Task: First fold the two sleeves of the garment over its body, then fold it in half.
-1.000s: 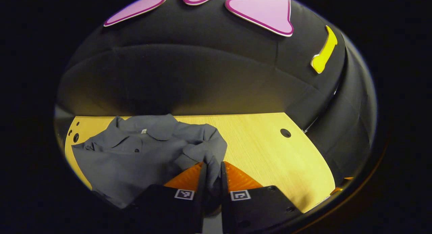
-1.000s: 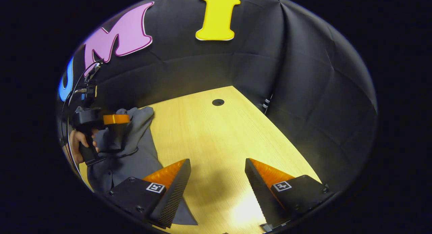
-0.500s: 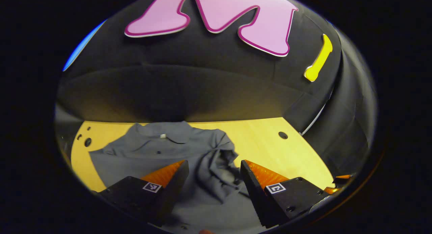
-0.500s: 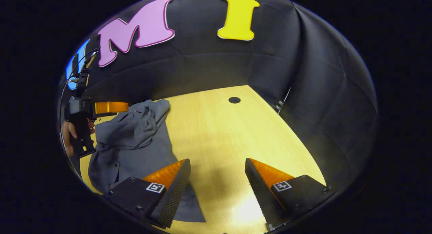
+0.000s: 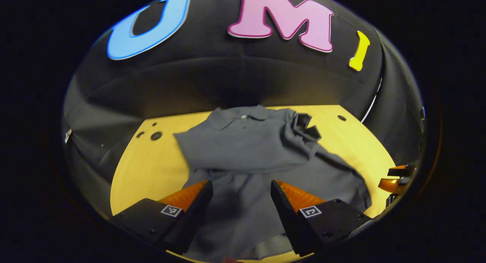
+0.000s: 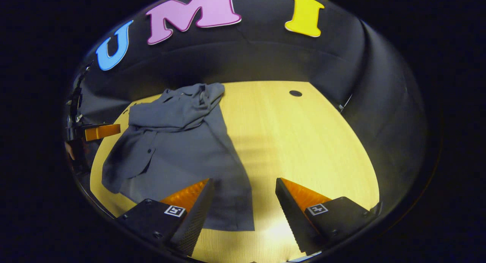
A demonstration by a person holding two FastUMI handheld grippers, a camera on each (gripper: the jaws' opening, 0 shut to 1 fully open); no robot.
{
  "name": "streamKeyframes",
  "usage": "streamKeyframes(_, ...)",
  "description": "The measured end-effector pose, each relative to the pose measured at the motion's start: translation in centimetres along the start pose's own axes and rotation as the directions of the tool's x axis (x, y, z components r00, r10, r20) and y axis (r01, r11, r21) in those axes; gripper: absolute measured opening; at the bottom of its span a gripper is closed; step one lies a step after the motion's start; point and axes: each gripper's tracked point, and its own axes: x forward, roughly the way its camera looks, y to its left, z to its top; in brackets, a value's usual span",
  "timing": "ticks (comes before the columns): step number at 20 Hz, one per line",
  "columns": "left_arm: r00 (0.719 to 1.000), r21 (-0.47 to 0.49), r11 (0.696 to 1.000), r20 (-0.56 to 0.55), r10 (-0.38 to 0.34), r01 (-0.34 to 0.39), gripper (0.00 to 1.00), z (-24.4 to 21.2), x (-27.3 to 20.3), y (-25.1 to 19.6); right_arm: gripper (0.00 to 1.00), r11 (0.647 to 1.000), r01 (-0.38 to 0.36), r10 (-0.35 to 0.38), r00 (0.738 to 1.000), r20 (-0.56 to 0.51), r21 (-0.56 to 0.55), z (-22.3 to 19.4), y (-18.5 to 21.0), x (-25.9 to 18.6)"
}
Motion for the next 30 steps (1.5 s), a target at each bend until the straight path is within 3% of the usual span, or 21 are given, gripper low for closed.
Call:
streamKeyframes(6,0.988,-0.009,0.994,-0.110,0.108,-0.110,0.96,-9.4,-4.2,5.9,1.00,1.000,-0.007,0.007,0.998,-0.068,0.007,-3.6,1.1,0.4)
streamKeyframes(12,0.966,-0.062,0.981,-0.192,0.171,-0.186,0.96,-15.7,-6.5,8.9,0.99,0.999,-0.007,0.012,0.995,-0.097,0.051,-5.7,1.1,1.1)
streamKeyframes(20,0.954,-0.152,0.963,-0.236,0.183,-0.222,0.96,-18.5,-5.4,10.1,1.00,1.000,-0.001,0.004,0.988,-0.154,0.015,-7.5,1.8,2.8)
streamKeyframes(27,0.953,-0.147,0.966,-0.249,0.171,-0.212,0.98,-19.1,-4.8,9.9,1.00,0.999,0.017,-0.024,0.985,-0.171,-0.044,-8.3,2.5,2.8)
streamKeyframes(29,0.953,-0.165,0.962,-0.248,0.171,-0.216,0.94,-19.1,-4.6,9.7,0.97,0.999,0.012,-0.020,0.984,-0.176,-0.046,-8.0,2.6,2.9)
streamKeyframes(30,0.954,-0.160,0.964,-0.249,0.168,-0.212,0.93,-19.0,-4.5,9.3,0.88,0.999,0.010,-0.017,0.984,-0.177,-0.044,-8.1,2.9,2.8)
